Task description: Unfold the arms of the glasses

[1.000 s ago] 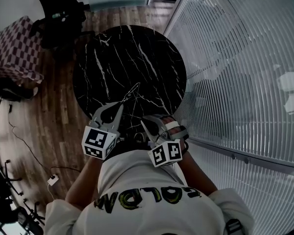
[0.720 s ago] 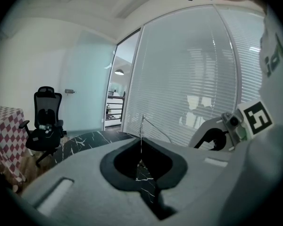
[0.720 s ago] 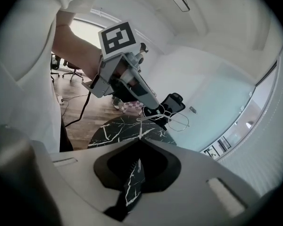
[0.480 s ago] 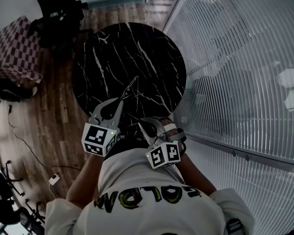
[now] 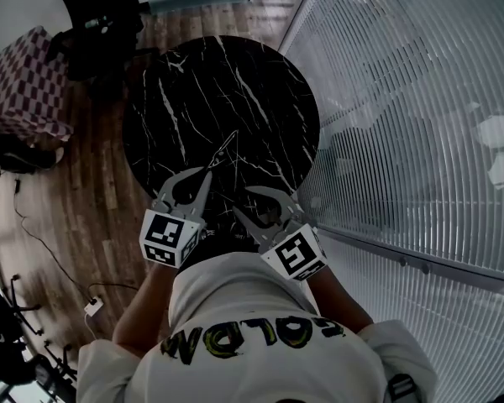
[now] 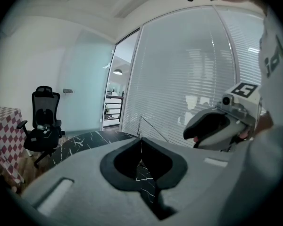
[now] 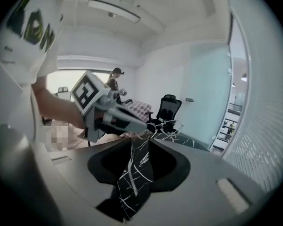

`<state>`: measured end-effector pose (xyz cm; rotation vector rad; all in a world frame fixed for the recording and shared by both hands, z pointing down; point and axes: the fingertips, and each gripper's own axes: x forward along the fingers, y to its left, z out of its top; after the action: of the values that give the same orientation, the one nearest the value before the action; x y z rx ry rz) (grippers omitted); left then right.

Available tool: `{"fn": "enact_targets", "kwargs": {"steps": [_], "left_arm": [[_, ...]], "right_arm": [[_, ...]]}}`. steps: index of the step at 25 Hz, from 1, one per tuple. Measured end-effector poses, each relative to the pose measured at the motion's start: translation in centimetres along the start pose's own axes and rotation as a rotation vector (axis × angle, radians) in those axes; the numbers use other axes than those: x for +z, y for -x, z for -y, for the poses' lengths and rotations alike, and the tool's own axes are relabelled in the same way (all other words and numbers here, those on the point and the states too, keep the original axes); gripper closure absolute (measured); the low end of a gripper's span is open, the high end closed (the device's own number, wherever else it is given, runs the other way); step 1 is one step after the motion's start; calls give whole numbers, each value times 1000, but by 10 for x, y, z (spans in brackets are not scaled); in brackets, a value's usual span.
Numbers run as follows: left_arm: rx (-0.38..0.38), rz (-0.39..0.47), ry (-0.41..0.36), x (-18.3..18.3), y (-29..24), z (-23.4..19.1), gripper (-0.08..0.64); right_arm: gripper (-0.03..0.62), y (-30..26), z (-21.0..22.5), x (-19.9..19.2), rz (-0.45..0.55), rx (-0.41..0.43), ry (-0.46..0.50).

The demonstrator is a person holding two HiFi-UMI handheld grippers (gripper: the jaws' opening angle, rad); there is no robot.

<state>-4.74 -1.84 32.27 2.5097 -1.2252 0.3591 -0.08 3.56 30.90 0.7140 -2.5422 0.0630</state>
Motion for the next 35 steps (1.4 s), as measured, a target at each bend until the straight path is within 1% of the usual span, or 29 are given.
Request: {"fn": "enact_targets", "kwargs": {"steps": [2, 5, 8, 11, 16, 22, 24, 32, 35], "left_arm": [[-1, -2, 2, 0, 1, 0, 555], [-5, -2, 4, 3, 2, 3, 555], [-6, 4, -1, 5, 2, 9, 555], [-8, 3, 0, 0, 1, 15, 555], [-5, -3, 10, -4, 3, 9, 555], [2, -12, 9, -11, 2, 4, 555], [-3, -20, 20, -13, 2, 4, 555], [-30, -56, 37, -21, 5, 6, 555], [-45, -63, 42, -23, 7, 9, 555]], "right_arm": [[474, -5, 14, 9, 28, -56, -75], [468, -16, 29, 5, -29, -127, -107], [463, -24, 31, -4, -74, -136, -143], [469, -29, 29, -15, -92, -140, -162], [500, -33, 33, -23, -142, -178, -132], [534, -21, 49, -37, -171, -232, -101], [542, -17, 55, -41, -189, -253, -88], [551, 1, 88, -55, -248, -346, -22], [549, 2, 93, -57, -267, -362, 12]]}}
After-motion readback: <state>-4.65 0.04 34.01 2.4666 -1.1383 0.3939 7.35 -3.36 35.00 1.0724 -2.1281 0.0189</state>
